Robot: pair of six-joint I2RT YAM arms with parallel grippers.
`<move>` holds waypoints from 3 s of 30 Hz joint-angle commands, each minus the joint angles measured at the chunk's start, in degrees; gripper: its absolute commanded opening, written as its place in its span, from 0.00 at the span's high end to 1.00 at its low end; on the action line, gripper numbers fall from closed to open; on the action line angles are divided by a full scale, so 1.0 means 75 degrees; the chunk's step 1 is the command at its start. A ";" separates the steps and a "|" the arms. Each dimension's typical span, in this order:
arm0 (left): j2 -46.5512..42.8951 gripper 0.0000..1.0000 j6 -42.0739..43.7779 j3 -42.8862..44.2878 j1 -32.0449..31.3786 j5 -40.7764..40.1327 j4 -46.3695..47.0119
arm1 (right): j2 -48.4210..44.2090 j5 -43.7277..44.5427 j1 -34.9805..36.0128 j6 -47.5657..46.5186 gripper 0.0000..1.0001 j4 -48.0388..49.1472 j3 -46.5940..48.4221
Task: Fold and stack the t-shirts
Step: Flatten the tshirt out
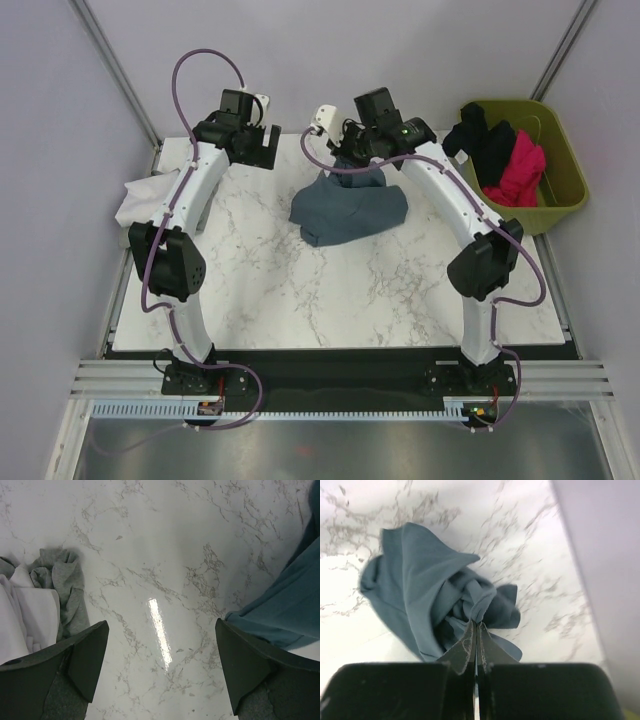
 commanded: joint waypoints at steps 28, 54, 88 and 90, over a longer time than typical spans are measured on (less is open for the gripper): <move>0.0929 0.09 -0.0971 -0.0843 0.0156 0.6435 -0.1000 | -0.2759 0.1299 0.0582 -0.0893 1.00 -0.0617 -0.5570; 0.4034 0.39 -0.0177 0.1604 0.0542 0.4797 -0.0964 | -0.2278 0.0899 -0.0004 -0.0389 1.00 -0.0570 -0.5124; 0.3229 0.98 -0.0070 0.1851 0.0343 0.4950 -0.0812 | -0.2019 0.1519 -0.0296 0.0114 1.00 0.0202 -0.4866; 0.2423 0.98 0.0047 0.1978 0.0355 0.4588 -0.0812 | -0.2008 0.1789 -0.0588 0.0534 1.00 0.0611 -0.4609</move>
